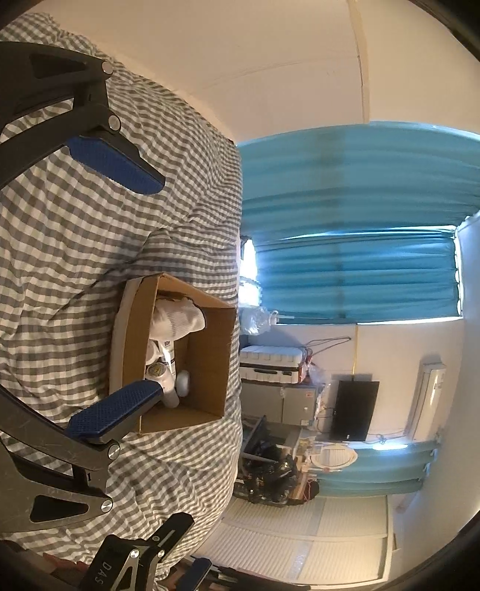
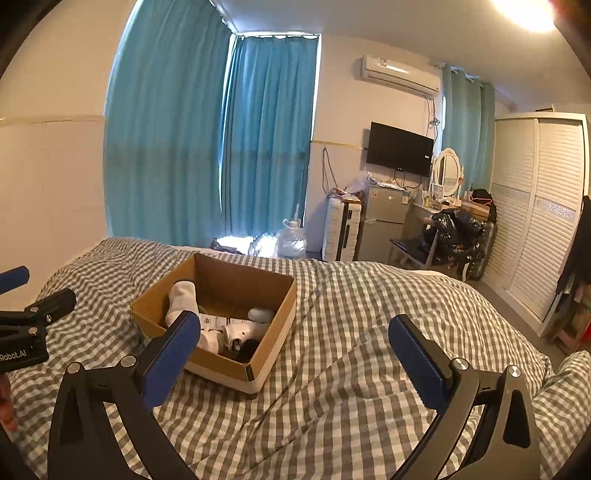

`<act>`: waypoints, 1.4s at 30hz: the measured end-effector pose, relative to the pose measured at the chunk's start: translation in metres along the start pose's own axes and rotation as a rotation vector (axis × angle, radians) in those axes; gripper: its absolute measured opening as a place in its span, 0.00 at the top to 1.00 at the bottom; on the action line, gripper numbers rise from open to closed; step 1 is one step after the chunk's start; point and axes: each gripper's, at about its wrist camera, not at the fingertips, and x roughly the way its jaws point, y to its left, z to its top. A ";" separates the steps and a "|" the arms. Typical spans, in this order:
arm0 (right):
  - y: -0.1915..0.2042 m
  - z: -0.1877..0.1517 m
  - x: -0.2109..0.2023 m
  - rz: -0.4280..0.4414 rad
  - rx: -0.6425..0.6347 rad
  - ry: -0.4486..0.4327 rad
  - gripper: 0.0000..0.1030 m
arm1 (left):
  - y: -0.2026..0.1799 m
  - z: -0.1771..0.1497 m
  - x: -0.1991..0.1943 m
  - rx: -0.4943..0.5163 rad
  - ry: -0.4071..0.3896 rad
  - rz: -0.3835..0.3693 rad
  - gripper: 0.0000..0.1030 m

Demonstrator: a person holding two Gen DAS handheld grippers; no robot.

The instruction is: Organize objects

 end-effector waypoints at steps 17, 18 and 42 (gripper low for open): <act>0.002 -0.002 0.000 0.000 0.009 0.017 0.01 | 0.003 -0.001 0.001 -0.011 0.015 -0.010 0.00; 0.002 -0.002 -0.001 -0.001 0.008 0.017 0.01 | 0.002 -0.002 0.001 -0.009 0.017 -0.008 0.00; 0.005 -0.003 -0.001 0.007 -0.004 0.024 0.01 | 0.000 -0.003 0.002 -0.003 0.030 -0.008 0.00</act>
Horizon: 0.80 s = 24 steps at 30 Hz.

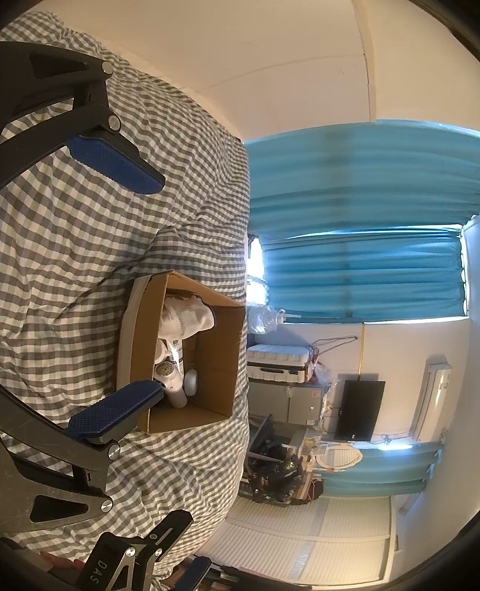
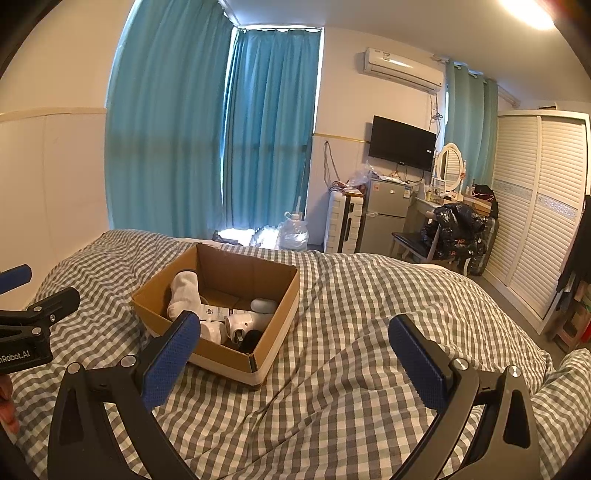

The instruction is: Organize objects

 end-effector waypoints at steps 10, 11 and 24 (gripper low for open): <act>0.001 -0.001 0.003 0.009 0.000 0.004 0.01 | -0.001 0.000 -0.001 0.001 0.005 -0.003 0.00; 0.002 -0.001 0.003 0.009 0.000 0.005 0.01 | -0.001 0.000 -0.001 -0.001 0.005 -0.002 0.00; 0.005 -0.003 0.008 0.013 -0.008 0.013 0.01 | -0.001 0.000 0.000 -0.010 0.009 0.001 0.00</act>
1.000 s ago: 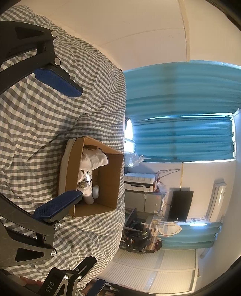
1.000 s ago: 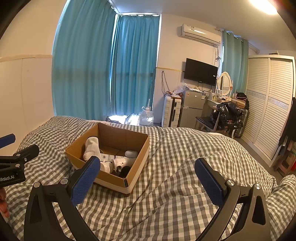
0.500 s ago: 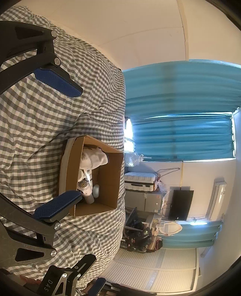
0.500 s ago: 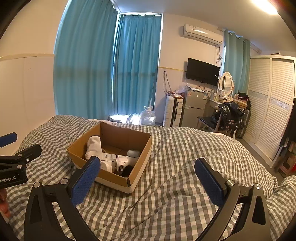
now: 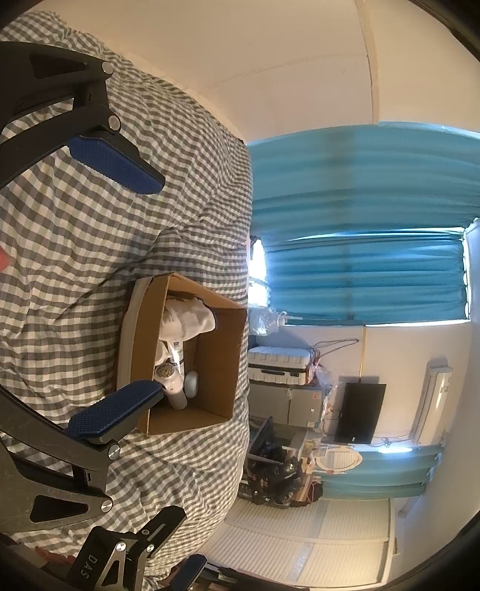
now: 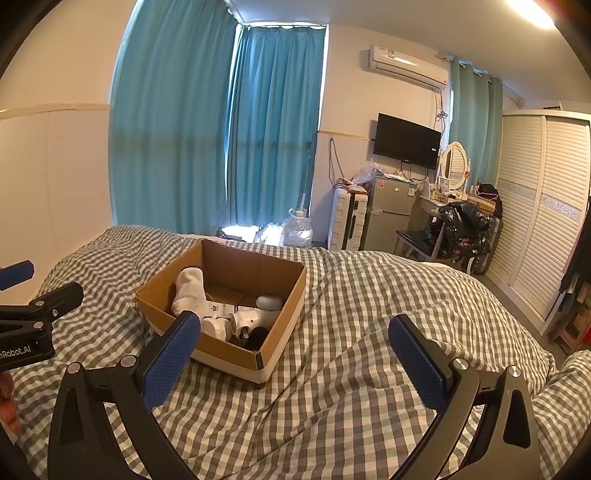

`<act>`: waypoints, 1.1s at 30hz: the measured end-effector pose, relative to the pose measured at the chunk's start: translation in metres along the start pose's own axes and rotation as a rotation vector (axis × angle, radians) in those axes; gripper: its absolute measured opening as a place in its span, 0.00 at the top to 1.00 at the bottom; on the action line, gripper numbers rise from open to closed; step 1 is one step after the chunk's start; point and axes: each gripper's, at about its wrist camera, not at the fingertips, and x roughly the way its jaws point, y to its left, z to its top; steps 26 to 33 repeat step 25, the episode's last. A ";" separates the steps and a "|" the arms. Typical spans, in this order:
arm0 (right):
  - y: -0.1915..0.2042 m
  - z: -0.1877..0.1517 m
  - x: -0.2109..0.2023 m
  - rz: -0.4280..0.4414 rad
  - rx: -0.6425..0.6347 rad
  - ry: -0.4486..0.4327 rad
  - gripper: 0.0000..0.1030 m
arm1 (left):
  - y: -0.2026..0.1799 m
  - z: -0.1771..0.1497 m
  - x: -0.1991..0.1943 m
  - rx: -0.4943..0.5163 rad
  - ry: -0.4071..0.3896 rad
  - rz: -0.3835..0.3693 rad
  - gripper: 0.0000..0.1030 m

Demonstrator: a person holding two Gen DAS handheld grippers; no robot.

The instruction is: Organize objects

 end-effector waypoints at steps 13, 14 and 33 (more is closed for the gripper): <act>-0.001 -0.003 0.004 -0.006 0.001 0.011 0.01 | 0.001 -0.002 0.001 0.000 0.004 0.004 0.00; -0.001 -0.003 0.004 -0.006 0.001 0.011 0.01 | 0.001 -0.002 0.001 0.000 0.004 0.004 0.00; -0.001 -0.005 0.004 -0.005 -0.002 0.015 0.01 | 0.003 -0.006 0.003 0.007 0.009 0.026 0.00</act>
